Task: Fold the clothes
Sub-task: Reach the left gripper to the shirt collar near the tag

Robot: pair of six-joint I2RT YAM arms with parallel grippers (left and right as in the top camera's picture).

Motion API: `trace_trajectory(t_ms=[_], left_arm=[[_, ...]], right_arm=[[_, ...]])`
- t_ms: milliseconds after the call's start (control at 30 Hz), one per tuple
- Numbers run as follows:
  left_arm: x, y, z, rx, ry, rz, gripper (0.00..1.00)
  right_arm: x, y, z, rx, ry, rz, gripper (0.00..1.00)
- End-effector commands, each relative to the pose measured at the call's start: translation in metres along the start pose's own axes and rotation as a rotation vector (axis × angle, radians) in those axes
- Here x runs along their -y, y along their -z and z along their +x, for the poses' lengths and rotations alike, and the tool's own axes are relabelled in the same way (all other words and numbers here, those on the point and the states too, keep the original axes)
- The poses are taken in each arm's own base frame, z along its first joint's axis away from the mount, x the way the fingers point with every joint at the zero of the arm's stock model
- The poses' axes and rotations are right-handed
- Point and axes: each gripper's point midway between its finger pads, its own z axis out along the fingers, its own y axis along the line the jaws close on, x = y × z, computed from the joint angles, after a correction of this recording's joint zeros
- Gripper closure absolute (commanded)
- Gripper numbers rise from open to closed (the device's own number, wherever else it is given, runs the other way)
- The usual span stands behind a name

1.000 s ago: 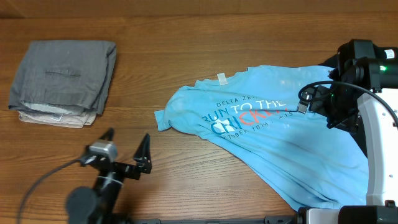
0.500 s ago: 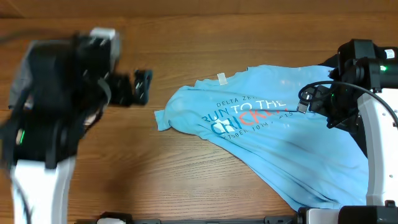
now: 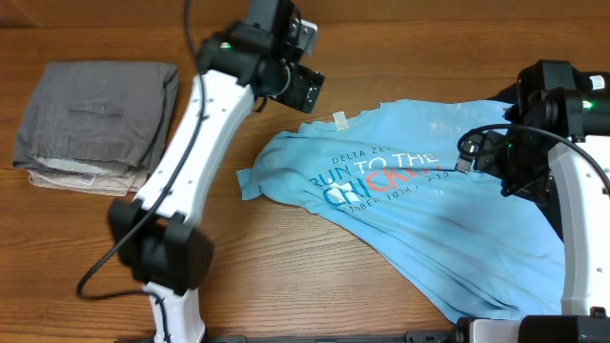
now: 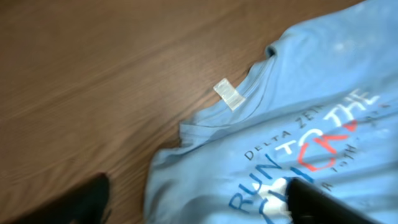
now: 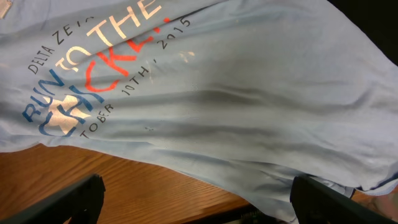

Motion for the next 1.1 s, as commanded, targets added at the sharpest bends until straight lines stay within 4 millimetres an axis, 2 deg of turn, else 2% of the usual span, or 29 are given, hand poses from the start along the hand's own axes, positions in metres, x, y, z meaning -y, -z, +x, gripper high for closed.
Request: trace_trajectory(t_ms=[0,67,167,300,467,633,767,833,933,1067], left_arm=[[0.001,-0.033,0.005,-0.051,-0.070,0.000,0.37],[-0.002,-0.056,0.016,-0.104,-0.108,0.000,0.50],[-0.006,-0.087,0.033,-0.177,-0.126,0.009,0.50],[-0.010,-0.121,0.053,-0.250,-0.130,0.017,0.57],[-0.011,-0.149,0.071,-0.312,-0.125,0.025,0.60],[-0.003,-0.157,0.071,-0.308,-0.141,0.031,0.65],[0.006,-0.161,0.064,-0.278,-0.171,0.021,0.59],[0.006,-0.163,0.064,-0.276,-0.190,-0.018,0.53],[0.000,-0.167,0.065,-0.283,-0.217,-0.096,0.46],[-0.010,-0.177,0.066,-0.283,-0.210,-0.168,0.44]], right_arm=[[0.002,0.006,-0.002,0.026,-0.010,-0.001,0.00],[0.002,0.006,-0.002,0.026,-0.010,-0.001,0.00],[0.002,0.006,-0.002,0.026,-0.010,-0.001,0.00],[0.002,0.006,-0.002,0.026,-0.010,-0.001,0.00],[0.002,0.006,-0.002,0.026,-0.010,-0.001,0.00],[0.002,0.006,-0.002,0.026,-0.010,-0.001,0.00],[0.002,0.006,-0.002,0.026,-0.010,-0.001,0.00],[0.002,0.006,-0.002,0.026,-0.010,-0.001,0.00],[0.002,0.006,-0.002,0.026,-0.010,-0.001,0.00],[0.002,0.006,-0.002,0.026,-0.010,-0.001,0.00]])
